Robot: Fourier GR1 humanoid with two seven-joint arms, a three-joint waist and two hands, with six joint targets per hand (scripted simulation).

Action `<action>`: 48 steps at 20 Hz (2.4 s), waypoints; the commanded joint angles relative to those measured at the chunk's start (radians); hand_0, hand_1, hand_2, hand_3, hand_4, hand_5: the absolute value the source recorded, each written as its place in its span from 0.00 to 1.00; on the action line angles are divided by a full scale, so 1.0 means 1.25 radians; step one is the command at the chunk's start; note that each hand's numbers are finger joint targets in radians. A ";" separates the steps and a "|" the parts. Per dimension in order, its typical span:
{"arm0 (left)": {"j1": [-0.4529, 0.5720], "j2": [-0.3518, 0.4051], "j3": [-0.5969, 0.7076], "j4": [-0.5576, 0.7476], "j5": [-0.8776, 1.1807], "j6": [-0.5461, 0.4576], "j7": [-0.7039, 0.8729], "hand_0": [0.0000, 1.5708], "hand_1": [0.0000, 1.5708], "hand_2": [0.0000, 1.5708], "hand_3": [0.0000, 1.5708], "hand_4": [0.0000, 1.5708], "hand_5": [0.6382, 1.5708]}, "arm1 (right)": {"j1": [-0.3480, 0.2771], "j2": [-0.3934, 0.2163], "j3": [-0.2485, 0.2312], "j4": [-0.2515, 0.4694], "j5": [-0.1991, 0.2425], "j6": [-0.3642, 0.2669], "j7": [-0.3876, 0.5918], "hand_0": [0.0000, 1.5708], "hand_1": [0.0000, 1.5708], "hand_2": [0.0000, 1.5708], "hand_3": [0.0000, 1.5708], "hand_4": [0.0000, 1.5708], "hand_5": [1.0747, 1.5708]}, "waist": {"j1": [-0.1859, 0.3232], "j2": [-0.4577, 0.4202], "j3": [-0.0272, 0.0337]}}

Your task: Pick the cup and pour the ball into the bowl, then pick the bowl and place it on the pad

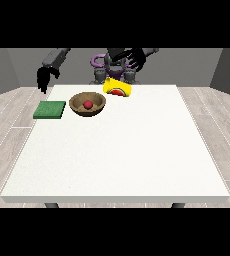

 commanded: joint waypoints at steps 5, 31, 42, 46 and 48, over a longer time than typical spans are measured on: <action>0.034 0.135 0.249 -0.177 0.434 -0.318 -0.139 0.00 0.00 0.00 0.00 0.13 0.91 | 0.023 0.020 -0.048 -0.002 -0.010 -0.065 -0.049 0.00 0.00 0.00 0.00 0.16 1.00 | 0.120 0.079 0.0065; 0.053 0.503 0.598 -0.008 0.741 -0.697 -0.141 0.00 0.00 0.00 0.00 0.15 0.93 | -0.172 0.139 0.022 0.225 0.032 -0.130 -0.182 0.00 0.00 0.00 0.00 0.00 0.99 | 0.061 0.146 0.0123; 0.020 0.548 0.630 -0.021 0.798 -0.718 -0.102 0.00 0.00 0.00 0.00 0.37 1.00 | -0.089 0.125 0.014 0.270 0.083 -0.270 -0.156 1.00 1.00 1.00 1.00 0.68 0.81 | 0.113 0.178 0.0118; 0.048 0.558 0.647 0.011 0.784 -0.739 -0.148 0.00 0.00 0.00 0.00 0.43 1.00 | -0.106 0.098 0.008 0.221 0.068 -0.295 -0.107 1.00 1.00 1.00 1.00 0.68 0.83 | 0.104 0.179 0.0107; 0.040 0.550 0.632 0.030 0.777 -0.714 -0.117 0.00 0.00 0.00 0.00 0.45 1.00 | -0.123 0.060 0.039 0.194 0.095 -0.319 -0.019 1.00 1.00 1.00 1.00 0.68 0.89 | 0.078 0.129 0.0104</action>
